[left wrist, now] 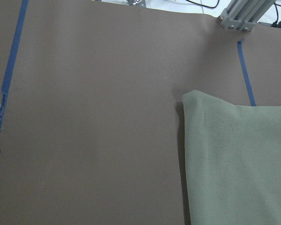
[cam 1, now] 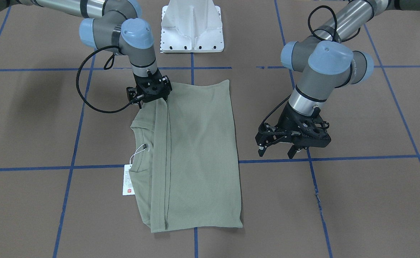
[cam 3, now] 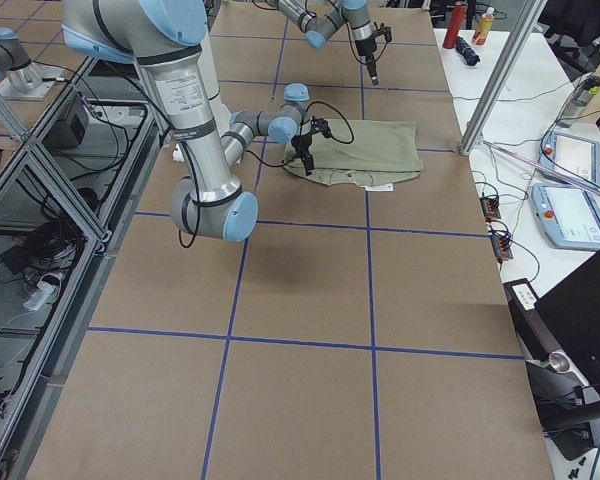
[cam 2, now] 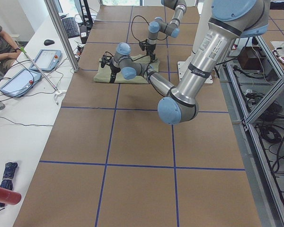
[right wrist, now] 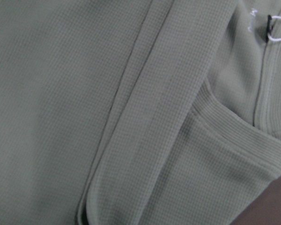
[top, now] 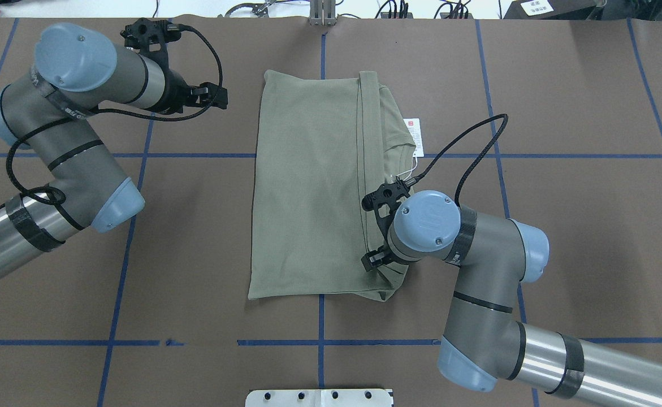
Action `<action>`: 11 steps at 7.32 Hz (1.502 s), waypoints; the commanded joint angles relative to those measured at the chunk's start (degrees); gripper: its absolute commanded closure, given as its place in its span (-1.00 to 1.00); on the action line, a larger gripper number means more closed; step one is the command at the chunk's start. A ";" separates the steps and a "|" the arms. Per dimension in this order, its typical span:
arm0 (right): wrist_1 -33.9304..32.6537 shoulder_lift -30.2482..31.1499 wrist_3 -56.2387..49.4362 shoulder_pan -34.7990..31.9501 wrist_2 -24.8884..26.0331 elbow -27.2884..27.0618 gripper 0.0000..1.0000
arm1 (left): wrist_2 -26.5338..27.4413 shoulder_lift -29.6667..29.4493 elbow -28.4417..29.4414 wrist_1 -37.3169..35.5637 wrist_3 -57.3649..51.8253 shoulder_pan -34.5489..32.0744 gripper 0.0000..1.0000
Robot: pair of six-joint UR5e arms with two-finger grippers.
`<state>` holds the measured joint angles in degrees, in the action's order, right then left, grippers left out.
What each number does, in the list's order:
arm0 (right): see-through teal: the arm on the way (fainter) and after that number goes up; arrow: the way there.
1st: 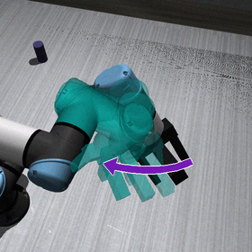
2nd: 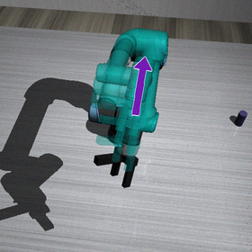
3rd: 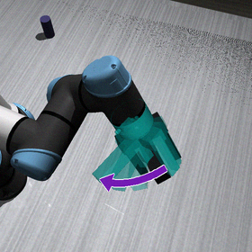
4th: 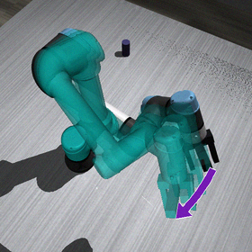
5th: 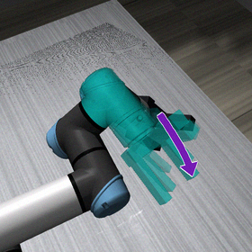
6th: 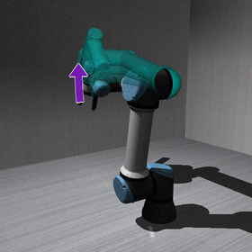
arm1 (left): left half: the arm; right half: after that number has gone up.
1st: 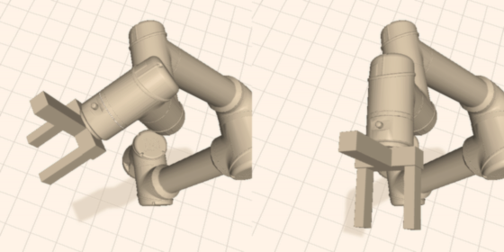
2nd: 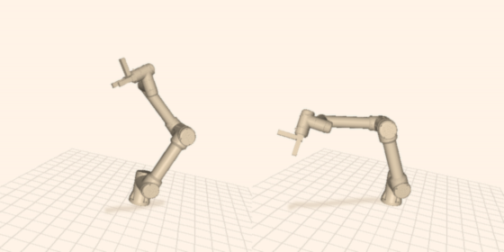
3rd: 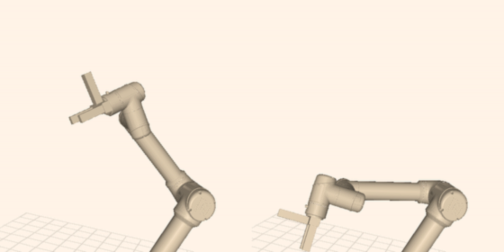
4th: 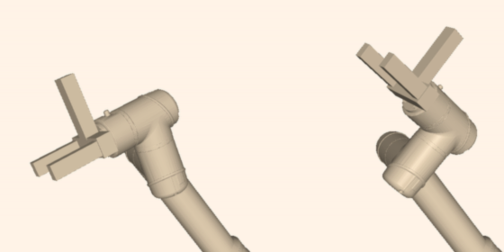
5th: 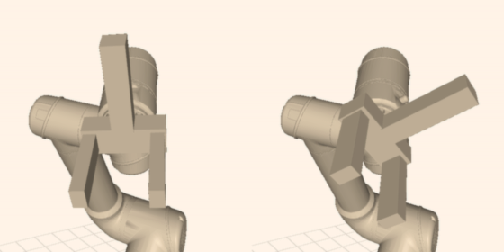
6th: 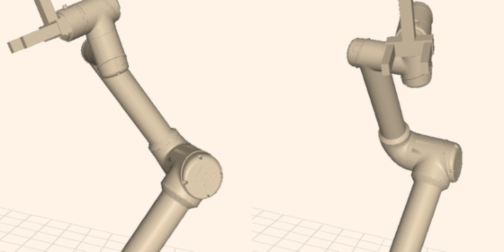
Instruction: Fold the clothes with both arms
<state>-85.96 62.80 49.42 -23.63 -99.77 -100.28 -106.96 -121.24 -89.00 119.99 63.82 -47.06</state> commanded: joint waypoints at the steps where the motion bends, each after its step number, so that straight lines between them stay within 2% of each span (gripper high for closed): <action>1: 0.09 5.10 -0.64 -1.42 -0.07 -4.10 -1.00 | 0.00 -0.40 0.23 0.07 0.17 0.13 -1.00; 3: 0.09 13.10 -2.22 -2.47 -0.42 -11.13 -1.00 | 0.00 -0.57 0.15 0.07 0.61 0.39 -1.00; 4: 0.00 12.35 -2.57 -2.74 -1.03 -11.77 -1.00 | 0.00 -0.75 0.06 0.07 0.61 0.39 -1.00; 5: 0.00 8.86 -2.57 -2.48 -0.60 -9.78 -1.00 | 0.00 -0.66 0.06 0.07 0.43 0.39 -1.00; 7: 0.44 -2.37 -2.40 -2.30 -0.16 -0.49 -0.99 | 0.00 -0.66 0.14 0.16 0.08 0.39 -1.00; 8: 0.53 -4.86 -2.40 -2.30 -0.16 1.82 -0.95 | 0.00 -0.58 0.14 0.16 -0.01 0.39 -1.00; 9: 0.44 -5.32 -2.40 -1.78 -0.16 2.36 -0.79 | 0.00 -0.40 0.23 0.16 -0.01 0.39 -1.00; 11: 0.44 -5.15 -2.40 -0.02 0.10 2.54 -0.30 | 0.00 0.04 0.76 1.73 -0.01 0.48 -1.00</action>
<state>-85.51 57.88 47.02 -24.63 -99.80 -98.14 -106.96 -121.57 -88.51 120.64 63.82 -46.64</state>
